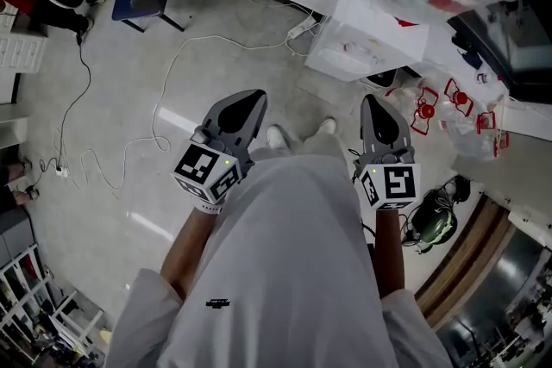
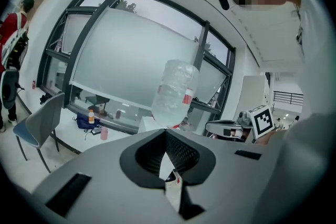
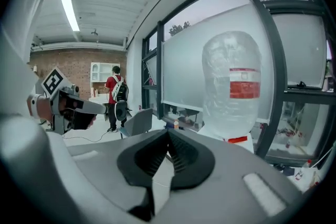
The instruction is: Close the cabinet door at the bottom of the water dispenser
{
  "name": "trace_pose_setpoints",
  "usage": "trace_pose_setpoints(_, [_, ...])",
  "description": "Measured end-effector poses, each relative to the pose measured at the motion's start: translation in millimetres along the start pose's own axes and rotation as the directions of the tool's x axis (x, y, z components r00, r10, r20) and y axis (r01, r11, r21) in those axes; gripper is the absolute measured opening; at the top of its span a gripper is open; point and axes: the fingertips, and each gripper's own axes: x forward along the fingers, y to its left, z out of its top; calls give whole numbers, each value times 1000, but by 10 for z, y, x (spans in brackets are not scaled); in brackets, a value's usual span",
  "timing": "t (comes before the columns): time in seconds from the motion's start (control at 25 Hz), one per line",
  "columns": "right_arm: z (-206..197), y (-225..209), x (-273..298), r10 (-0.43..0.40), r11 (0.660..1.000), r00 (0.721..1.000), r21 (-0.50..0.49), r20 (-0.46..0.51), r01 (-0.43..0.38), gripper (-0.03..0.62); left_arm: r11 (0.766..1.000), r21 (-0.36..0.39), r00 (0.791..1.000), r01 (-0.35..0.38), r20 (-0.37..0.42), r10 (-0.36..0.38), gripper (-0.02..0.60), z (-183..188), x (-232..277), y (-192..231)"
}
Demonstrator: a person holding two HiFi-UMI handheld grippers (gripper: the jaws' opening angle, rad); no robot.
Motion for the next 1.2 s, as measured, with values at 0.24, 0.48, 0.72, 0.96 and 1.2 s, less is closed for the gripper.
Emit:
trace_pose_setpoints(0.24, [332, 241, -129, 24, 999, 997, -50, 77, -20, 11, 998, 56, 998, 10, 66, -13, 6, 345, -171, -67])
trace_pose_setpoints(0.48, [533, 350, -229, 45, 996, 992, -77, 119, -35, 11, 996, 84, 993, 27, 108, -36, 6, 541, -339, -154])
trace_pose_setpoints(0.72, [522, 449, -224, 94, 994, 990, -57, 108, -88, 11, 994, 94, 993, 63, 97, -72, 6, 573, -329, -269])
trace_pose_setpoints(0.96, [438, 682, -220, 149, 987, 985, -69, 87, -143, 11, 991, 92, 993, 94, 69, -100, 6, 478, -273, -367])
trace_pose_setpoints(1.2, [507, 676, -250, 162, 985, 982, -74, 92, -156, 11, 991, 67, 990, 113, 71, -118, 6, 472, -272, -420])
